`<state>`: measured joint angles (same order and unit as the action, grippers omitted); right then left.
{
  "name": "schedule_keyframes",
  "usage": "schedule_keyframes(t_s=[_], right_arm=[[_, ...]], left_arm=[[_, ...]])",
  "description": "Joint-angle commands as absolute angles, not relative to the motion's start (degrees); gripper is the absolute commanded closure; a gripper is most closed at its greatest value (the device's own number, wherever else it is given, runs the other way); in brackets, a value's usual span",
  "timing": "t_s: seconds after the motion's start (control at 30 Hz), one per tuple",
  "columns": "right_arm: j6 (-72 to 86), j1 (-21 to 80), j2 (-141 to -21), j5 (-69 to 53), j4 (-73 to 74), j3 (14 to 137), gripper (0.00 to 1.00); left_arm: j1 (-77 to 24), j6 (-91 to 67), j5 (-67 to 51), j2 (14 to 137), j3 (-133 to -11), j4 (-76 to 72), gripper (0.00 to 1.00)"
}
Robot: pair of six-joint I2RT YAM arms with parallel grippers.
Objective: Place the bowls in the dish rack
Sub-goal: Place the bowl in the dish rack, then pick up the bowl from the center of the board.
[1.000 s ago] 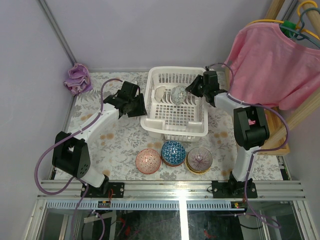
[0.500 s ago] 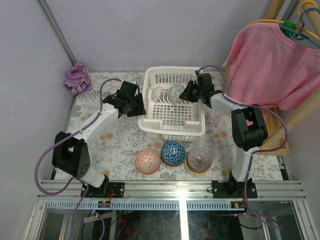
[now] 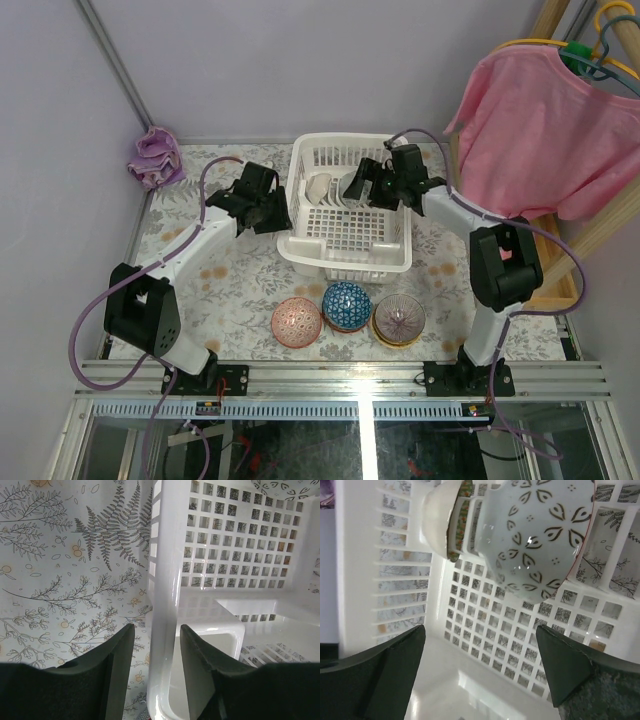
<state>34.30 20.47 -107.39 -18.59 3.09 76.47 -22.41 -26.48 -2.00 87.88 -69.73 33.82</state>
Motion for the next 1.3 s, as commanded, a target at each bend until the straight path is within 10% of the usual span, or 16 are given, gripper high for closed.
schedule_keyframes(t_s=[0.0, 0.77, 1.27], right_arm=[[32.7, 20.5, -100.5, -17.4, 7.4, 80.4, 0.0], [34.5, 19.0, -71.9, -29.0, 20.3, 69.3, 0.01], [36.3, 59.0, -62.7, 2.2, 33.9, 57.2, 0.26]], left_arm=[[-22.1, -26.2, -1.5, 86.1, -70.8, 33.1, 0.59], [-21.8, -26.2, -2.1, 72.6, -74.1, 40.1, 0.17], [-21.7, -29.3, -4.3, 59.0, -68.2, 44.1, 0.0]])
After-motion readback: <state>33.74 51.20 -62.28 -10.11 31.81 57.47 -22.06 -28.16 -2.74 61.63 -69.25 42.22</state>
